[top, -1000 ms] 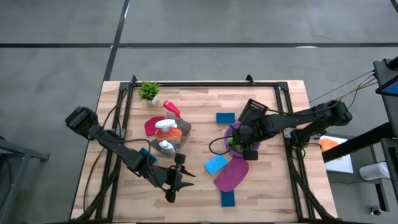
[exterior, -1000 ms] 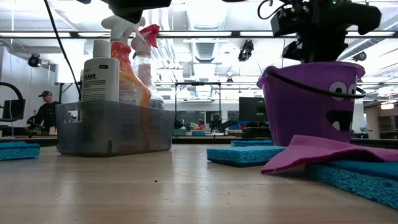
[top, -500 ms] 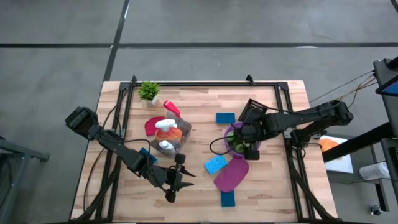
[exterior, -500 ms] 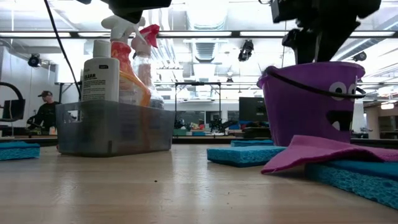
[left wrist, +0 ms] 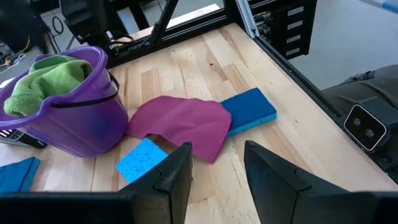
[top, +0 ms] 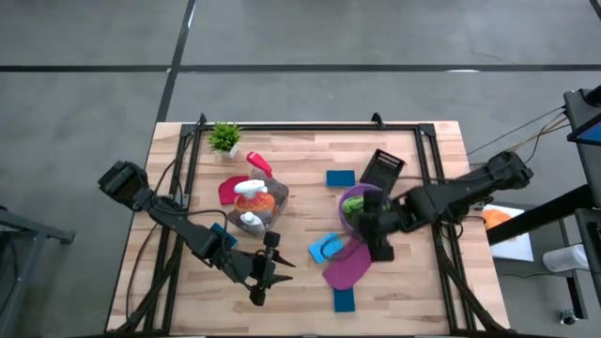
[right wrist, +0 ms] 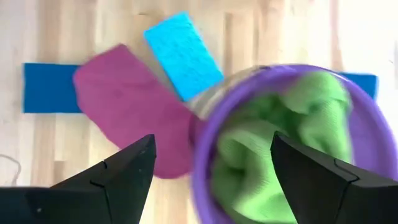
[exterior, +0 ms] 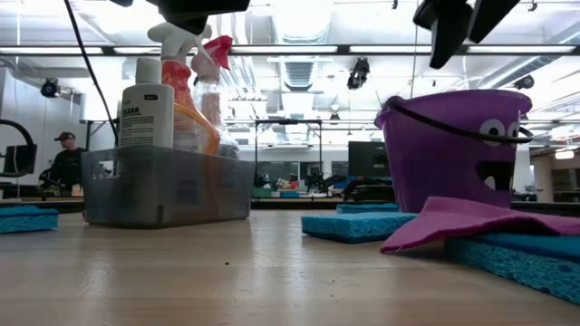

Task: Pick & Place Kitchen Items
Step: Put the pink microfiber cloth into the purple bucket

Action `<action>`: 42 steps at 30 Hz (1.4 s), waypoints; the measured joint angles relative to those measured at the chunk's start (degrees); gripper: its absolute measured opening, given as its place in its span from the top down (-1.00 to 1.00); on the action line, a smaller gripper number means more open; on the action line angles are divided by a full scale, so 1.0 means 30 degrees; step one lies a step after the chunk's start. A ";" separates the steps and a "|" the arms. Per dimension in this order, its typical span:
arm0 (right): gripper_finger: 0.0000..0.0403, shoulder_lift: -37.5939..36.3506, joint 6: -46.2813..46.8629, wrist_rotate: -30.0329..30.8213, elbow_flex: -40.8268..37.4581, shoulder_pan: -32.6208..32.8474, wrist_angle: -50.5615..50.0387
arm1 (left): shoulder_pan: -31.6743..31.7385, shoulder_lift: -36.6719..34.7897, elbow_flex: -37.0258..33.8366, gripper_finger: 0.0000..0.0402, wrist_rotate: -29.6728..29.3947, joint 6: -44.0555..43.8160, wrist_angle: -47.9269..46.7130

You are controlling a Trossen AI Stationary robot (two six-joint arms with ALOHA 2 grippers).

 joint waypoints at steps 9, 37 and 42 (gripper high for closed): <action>-0.54 0.2511 0.1435 0.0494 -0.0006 0.4220 0.4330 | 0.0000 0.0000 0.0007 0.27 -0.0003 0.0000 -0.0007; -0.54 1.1204 0.5246 0.5884 0.0030 0.7456 0.3423 | 0.0015 0.0000 0.0006 0.27 -0.0003 0.0007 0.0064; -0.36 1.1045 0.5236 0.5928 -0.0020 0.7475 0.3592 | 0.0036 0.0000 0.0003 0.27 -0.0003 0.0007 0.0066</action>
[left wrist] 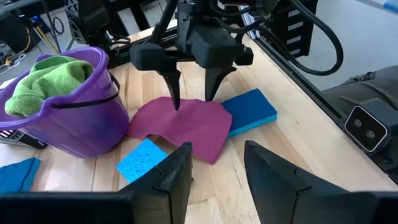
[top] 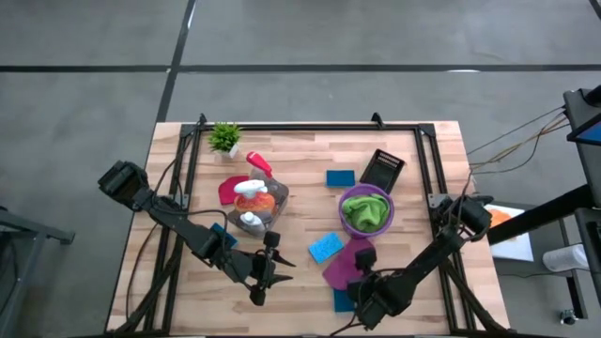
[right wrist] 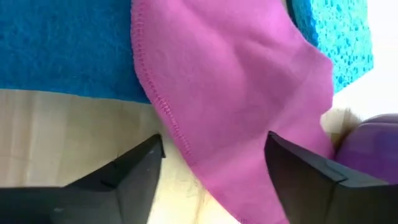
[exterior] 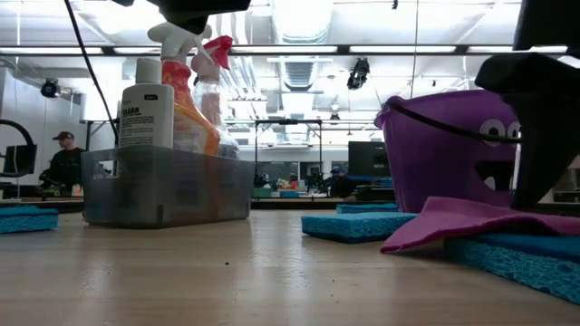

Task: Pick & Place Kitchen Items
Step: Put the pink microfiber cloth into the purple bucket

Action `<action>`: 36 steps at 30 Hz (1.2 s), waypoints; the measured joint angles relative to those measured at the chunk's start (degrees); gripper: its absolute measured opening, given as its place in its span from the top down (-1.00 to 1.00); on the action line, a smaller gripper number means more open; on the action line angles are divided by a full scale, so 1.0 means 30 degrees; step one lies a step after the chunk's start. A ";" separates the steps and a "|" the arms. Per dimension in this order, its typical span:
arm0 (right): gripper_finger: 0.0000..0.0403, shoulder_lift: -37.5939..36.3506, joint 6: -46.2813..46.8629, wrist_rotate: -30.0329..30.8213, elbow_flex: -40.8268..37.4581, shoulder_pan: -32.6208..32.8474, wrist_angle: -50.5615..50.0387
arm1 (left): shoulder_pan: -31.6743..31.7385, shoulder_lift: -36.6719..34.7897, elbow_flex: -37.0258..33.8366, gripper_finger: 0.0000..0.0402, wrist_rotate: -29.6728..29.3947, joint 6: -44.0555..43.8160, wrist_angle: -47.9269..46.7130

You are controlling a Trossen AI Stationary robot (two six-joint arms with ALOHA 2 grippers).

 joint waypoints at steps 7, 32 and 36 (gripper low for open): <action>0.17 0.0268 -0.0299 0.0267 0.0000 -0.0080 0.0352 | 0.0015 0.0000 0.0004 0.27 0.0000 0.0000 0.0000; 0.91 -0.3422 -0.0194 0.2903 0.0015 0.0369 0.0267 | 0.0015 0.0000 -0.0002 0.27 0.0000 -0.0007 0.0005; 0.91 -0.4103 0.0704 0.1617 0.0000 0.0312 0.0288 | 0.0015 0.0000 -0.0004 0.27 0.0000 -0.0007 0.0000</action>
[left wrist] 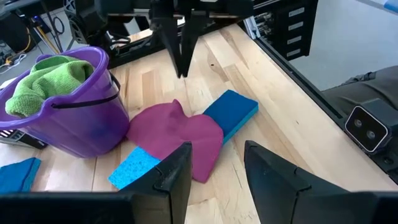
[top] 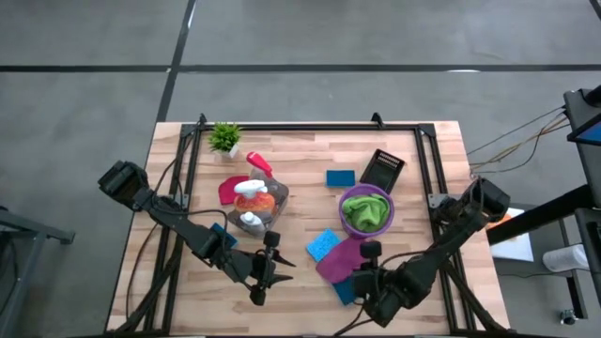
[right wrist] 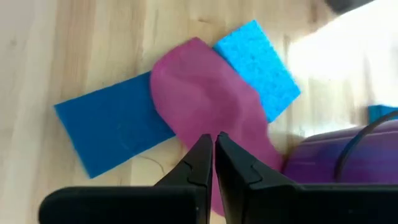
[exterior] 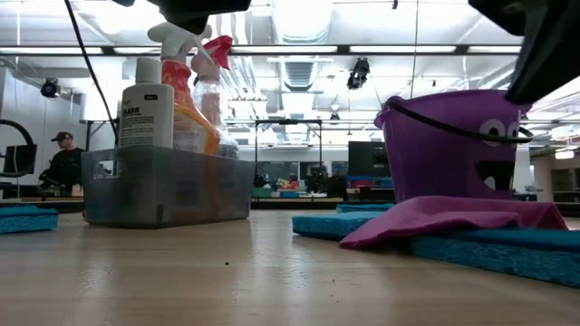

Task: Pick & Place Kitchen Items
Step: Put the pink microfiber cloth into the purple bucket

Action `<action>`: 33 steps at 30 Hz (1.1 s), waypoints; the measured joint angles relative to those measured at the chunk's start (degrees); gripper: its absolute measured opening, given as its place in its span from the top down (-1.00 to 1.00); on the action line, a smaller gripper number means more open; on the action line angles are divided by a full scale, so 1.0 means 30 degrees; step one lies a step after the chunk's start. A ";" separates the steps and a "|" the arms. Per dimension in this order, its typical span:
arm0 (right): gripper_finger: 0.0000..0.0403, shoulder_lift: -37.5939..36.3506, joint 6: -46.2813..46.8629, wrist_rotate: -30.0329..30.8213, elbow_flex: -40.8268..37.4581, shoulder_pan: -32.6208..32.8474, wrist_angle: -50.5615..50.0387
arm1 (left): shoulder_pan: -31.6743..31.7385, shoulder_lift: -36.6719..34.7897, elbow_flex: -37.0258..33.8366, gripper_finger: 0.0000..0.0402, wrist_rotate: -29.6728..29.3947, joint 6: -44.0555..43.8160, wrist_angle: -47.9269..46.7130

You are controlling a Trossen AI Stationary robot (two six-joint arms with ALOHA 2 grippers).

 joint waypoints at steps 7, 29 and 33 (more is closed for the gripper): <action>0.86 0.0442 0.1431 -0.1692 -0.0189 -0.0643 -0.0018 | 0.0000 0.0000 0.0000 0.27 0.0000 0.0000 0.0004; -0.29 0.1516 0.0631 -0.3751 -0.2064 -0.2800 0.0718 | 0.0007 0.0000 0.0000 0.27 0.0000 0.0000 -0.0015; -0.09 0.1516 0.0567 -0.4130 -0.2294 -0.2884 0.1095 | 0.0007 0.0000 0.0000 0.27 0.0000 0.0000 -0.0051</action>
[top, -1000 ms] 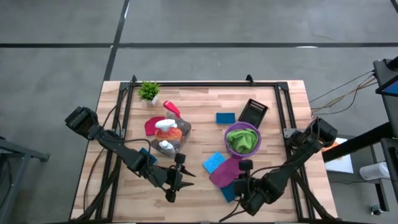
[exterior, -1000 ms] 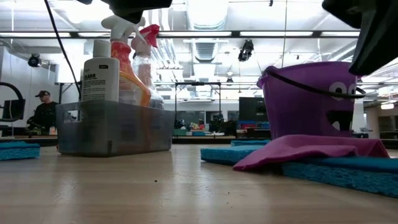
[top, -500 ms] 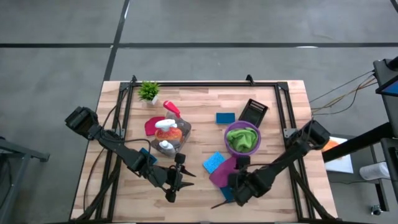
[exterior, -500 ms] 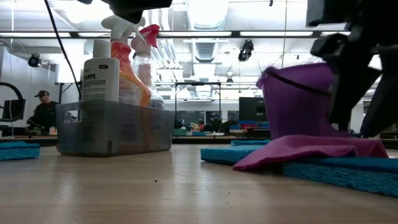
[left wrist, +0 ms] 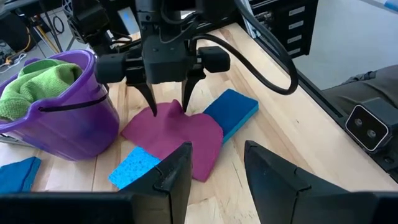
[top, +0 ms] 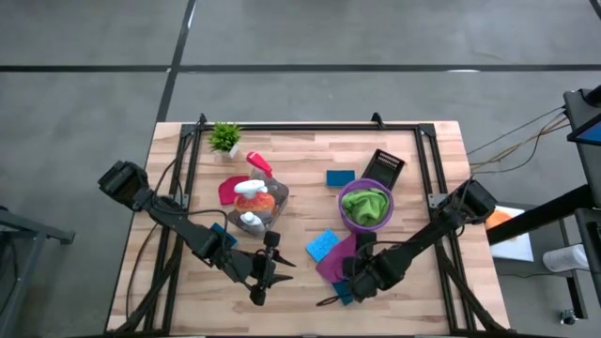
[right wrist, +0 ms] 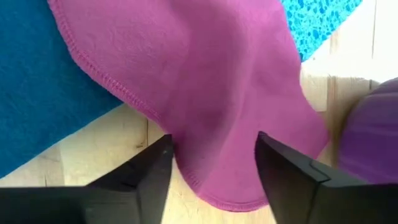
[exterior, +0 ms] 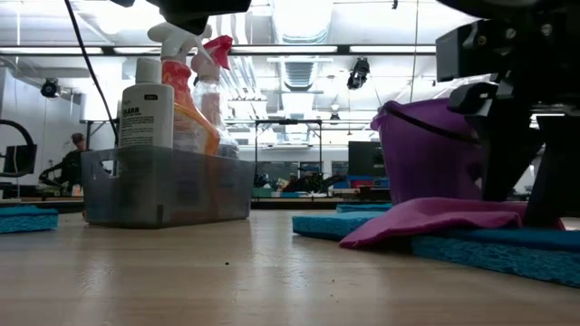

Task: Pick & Place Kitchen Items
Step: Put the pink microfiber cloth into the purple bucket

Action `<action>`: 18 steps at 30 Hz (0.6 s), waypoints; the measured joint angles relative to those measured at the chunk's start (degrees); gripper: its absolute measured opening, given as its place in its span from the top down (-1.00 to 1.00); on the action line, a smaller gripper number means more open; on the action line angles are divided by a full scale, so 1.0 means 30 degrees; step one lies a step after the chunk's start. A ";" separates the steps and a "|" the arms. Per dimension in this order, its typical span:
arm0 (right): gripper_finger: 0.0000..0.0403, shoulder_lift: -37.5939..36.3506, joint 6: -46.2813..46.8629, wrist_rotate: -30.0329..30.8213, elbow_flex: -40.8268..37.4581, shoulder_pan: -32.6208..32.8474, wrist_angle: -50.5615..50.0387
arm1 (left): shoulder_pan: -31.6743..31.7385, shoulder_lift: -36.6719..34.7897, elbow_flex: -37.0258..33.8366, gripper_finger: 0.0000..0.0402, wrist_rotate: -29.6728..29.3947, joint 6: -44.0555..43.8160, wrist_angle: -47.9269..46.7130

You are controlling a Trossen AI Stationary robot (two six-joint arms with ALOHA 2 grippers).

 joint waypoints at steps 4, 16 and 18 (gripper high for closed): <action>0.16 -0.0007 -0.0008 -0.0029 -0.0153 -0.0100 0.0261 | 0.0000 0.0002 0.0005 0.27 0.0000 0.0000 -0.0007; 0.88 0.0248 -0.0152 -0.0135 -0.0278 0.0020 0.0631 | 0.0000 0.0000 0.0007 0.27 0.0000 0.0000 -0.0022; 0.91 0.0199 -0.0132 -0.0118 -0.0250 0.0257 0.0615 | 0.0000 0.0000 0.0000 0.27 0.0000 0.0000 -0.0022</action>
